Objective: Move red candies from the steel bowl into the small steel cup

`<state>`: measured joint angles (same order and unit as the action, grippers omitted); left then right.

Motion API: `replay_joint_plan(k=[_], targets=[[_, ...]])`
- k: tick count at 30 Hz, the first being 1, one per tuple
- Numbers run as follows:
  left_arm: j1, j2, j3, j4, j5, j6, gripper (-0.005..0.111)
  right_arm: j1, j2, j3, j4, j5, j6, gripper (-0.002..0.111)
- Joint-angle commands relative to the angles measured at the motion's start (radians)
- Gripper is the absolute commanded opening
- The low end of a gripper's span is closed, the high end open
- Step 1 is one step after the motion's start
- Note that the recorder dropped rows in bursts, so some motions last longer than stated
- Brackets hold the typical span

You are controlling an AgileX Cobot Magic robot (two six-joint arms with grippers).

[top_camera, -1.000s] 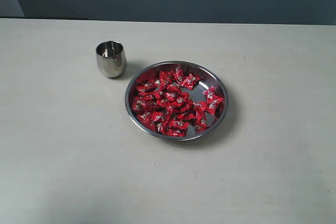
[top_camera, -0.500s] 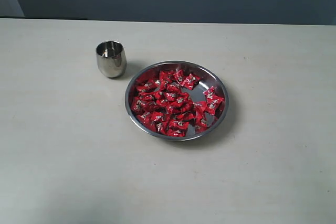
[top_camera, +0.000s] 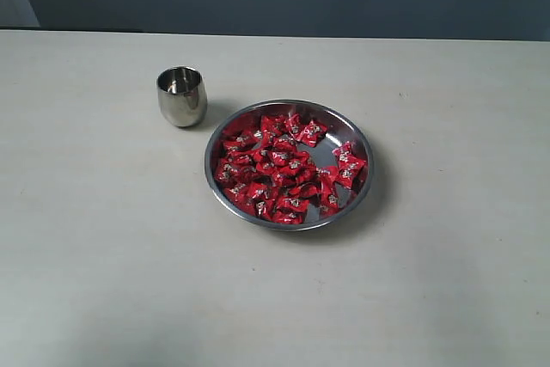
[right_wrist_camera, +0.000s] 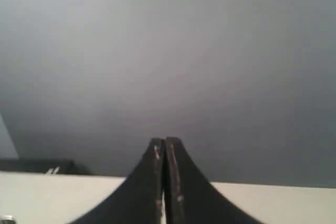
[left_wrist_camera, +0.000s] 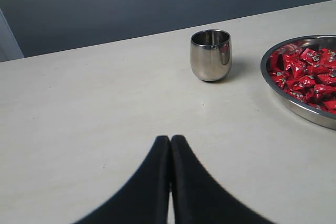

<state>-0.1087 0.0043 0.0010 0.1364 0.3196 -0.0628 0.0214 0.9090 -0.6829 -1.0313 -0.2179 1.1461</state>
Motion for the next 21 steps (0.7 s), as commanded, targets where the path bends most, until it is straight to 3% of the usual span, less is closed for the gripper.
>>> replay_joint_plan(k=[1,4,7,10,11,13,14,15,17,19,21], targets=[[-0.003,-0.004,-0.001,-0.001,-0.009,-0.005,0.000,0.136,0.387,-0.222,-0.428,0.001,0.303,-0.001],[-0.003,-0.004,-0.001,-0.001,-0.009,-0.005,0.000,0.227,0.644,-0.359,-0.646,-0.016,0.489,-0.001],[-0.003,-0.004,-0.001,-0.001,-0.009,-0.005,0.000,0.279,0.792,-0.485,-0.713,0.061,0.484,-0.001],[-0.003,-0.004,-0.001,-0.001,-0.009,-0.005,0.000,0.308,0.911,-0.618,-0.645,0.568,0.385,-0.001],[-0.003,-0.004,-0.001,-0.001,-0.009,-0.005,0.000,0.308,0.914,-0.634,-0.530,0.631,0.293,-0.001],[-0.003,-0.004,-0.001,-0.001,-0.009,-0.005,0.000,0.304,0.960,-0.719,0.191,0.872,-0.470,-0.001],[-0.003,-0.004,-0.001,-0.001,-0.009,-0.005,0.000,0.304,0.973,-0.743,0.327,0.943,-0.600,-0.001],[-0.003,-0.004,-0.001,-0.001,-0.009,-0.005,0.000,0.304,1.007,-0.798,0.615,1.117,-0.859,-0.001],[-0.003,-0.004,-0.001,-0.001,-0.009,-0.005,0.000,0.309,1.040,-0.838,0.934,1.230,-1.127,-0.001],[-0.003,-0.004,-0.001,-0.001,-0.009,-0.005,0.000,0.331,1.052,-0.838,1.218,1.215,-1.362,-0.001],[-0.003,-0.004,-0.001,-0.001,-0.009,-0.005,0.000,0.354,1.056,-0.838,1.339,1.190,-1.485,-0.001]])
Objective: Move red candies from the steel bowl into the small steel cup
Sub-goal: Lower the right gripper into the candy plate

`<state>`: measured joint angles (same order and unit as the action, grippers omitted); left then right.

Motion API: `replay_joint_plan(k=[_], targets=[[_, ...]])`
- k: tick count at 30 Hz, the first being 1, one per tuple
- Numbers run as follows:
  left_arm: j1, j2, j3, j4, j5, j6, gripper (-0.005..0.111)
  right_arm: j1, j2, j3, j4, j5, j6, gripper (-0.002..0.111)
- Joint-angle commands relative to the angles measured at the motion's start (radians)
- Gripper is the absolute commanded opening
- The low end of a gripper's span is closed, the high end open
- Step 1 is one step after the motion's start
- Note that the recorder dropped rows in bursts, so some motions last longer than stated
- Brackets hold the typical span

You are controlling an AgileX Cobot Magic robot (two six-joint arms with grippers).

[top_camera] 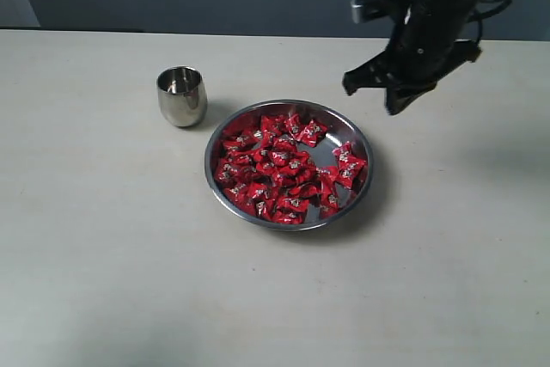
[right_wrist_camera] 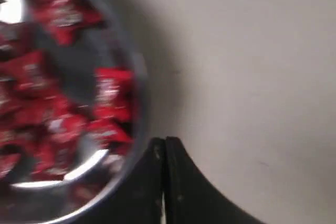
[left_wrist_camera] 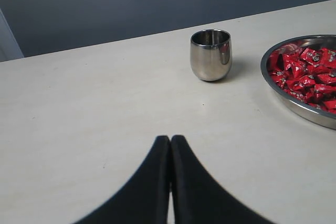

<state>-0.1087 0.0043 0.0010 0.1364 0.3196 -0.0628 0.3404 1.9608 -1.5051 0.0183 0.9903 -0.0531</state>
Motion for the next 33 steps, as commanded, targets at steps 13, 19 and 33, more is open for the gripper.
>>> replay_joint_plan(k=[13,19,33], targets=[[-0.003,-0.004,-0.001,-0.001,-0.009,-0.005,0.000,0.162,0.098,-0.018,0.372,-0.088,-0.403,0.045],[-0.003,-0.004,-0.001,-0.001,-0.009,-0.005,0.000,0.162,0.165,-0.018,0.364,-0.106,-0.398,0.045],[-0.003,-0.004,-0.001,-0.001,-0.009,-0.005,0.000,0.162,0.211,-0.018,0.284,-0.193,-0.374,0.045]])
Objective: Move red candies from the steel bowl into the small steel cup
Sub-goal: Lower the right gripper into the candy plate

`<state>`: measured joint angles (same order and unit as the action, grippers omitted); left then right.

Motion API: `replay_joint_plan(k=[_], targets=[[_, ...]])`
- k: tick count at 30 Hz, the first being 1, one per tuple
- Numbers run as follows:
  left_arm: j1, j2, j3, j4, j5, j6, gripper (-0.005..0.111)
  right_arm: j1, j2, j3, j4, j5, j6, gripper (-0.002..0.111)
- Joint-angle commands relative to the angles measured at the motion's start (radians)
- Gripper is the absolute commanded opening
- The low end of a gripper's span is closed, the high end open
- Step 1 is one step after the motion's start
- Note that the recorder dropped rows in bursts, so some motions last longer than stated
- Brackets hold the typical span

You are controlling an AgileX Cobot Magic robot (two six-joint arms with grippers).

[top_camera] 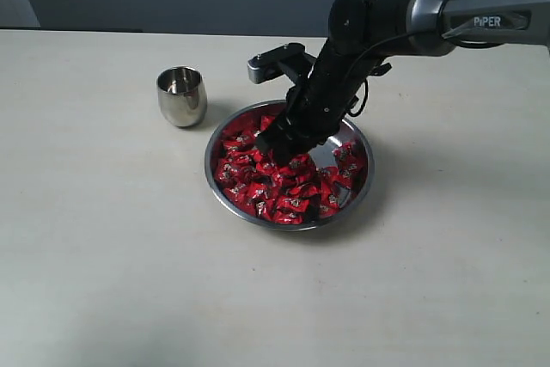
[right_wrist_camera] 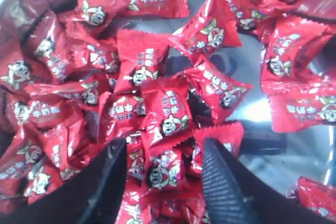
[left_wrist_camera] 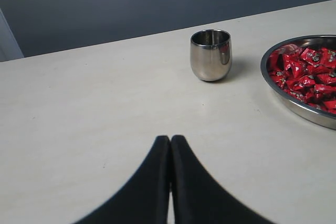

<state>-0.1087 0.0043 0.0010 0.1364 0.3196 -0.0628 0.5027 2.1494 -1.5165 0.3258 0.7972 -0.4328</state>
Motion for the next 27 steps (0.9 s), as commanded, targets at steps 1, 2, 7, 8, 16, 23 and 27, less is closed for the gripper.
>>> replay_joint_plan(k=[1,2,7,8,16,23,27], targets=[[-0.003,-0.004,-0.001,-0.001,-0.009,-0.005,0.000,0.000,0.026,-0.007,-0.031,0.005,0.006,0.045],[-0.003,-0.004,-0.001,-0.001,-0.009,-0.005,0.000,0.000,0.030,-0.007,-0.033,0.009,0.006,0.045],[-0.003,-0.004,-0.001,-0.001,-0.009,-0.005,0.000,0.000,0.030,-0.007,-0.038,0.007,0.006,0.045],[-0.003,-0.004,-0.001,-0.001,-0.009,-0.005,0.000,0.000,0.030,-0.007,-0.038,0.007,0.006,0.044],[-0.003,-0.004,-0.001,-0.001,-0.009,-0.005,0.000,0.000,0.028,-0.007,-0.038,0.026,0.007,0.001],[-0.003,-0.004,-0.001,-0.001,-0.009,-0.005,0.000,0.000,-0.019,-0.007,-0.038,0.032,0.007,-0.001],[-0.003,-0.004,-0.001,-0.001,-0.009,-0.005,0.000,0.000,-0.074,-0.007,-0.038,0.015,0.007,-0.001]])
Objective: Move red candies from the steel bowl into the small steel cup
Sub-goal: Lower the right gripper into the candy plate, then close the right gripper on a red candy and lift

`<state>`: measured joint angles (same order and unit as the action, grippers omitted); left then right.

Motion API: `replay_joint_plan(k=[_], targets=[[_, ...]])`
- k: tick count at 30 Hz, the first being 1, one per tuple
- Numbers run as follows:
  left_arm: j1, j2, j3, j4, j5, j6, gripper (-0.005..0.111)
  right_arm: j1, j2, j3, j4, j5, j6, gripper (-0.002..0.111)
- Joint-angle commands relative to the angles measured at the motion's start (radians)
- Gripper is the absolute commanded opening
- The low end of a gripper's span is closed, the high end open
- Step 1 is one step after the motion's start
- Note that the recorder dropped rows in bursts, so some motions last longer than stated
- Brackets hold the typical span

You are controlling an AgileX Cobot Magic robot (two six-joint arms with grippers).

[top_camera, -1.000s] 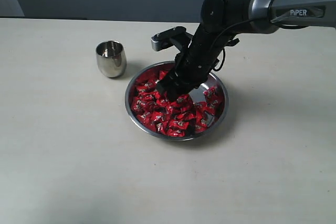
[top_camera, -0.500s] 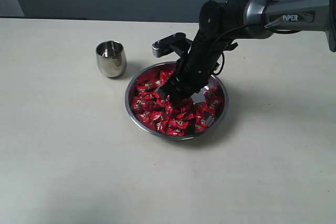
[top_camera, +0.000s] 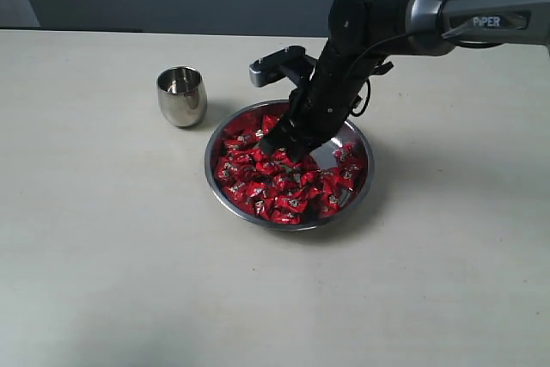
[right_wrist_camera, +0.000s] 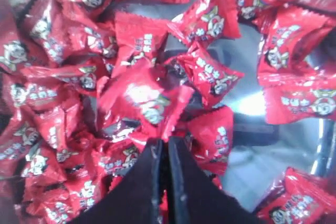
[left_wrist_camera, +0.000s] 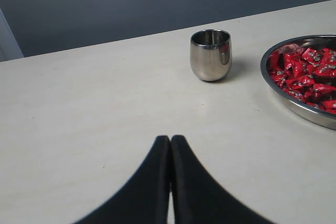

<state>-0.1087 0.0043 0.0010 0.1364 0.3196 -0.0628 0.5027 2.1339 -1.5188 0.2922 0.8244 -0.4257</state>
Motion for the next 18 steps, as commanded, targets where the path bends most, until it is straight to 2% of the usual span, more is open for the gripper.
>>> replay_joint_plan(k=[1,15,16,18], targets=[[-0.003,-0.004,-0.001,-0.001,-0.009,-0.005,0.000,0.000,-0.069,-0.004,-0.002,-0.014,0.000,-0.001],[-0.003,-0.004,-0.001,-0.001,-0.009,-0.005,0.000,0.000,-0.046,-0.004,0.018,0.035,0.003,-0.001],[-0.003,-0.004,-0.001,-0.001,-0.009,-0.005,0.000,0.000,-0.039,-0.004,0.018,0.037,0.003,0.001],[-0.003,-0.004,-0.001,-0.001,-0.009,-0.005,0.000,0.000,-0.033,-0.004,0.019,0.049,-0.001,0.012]])
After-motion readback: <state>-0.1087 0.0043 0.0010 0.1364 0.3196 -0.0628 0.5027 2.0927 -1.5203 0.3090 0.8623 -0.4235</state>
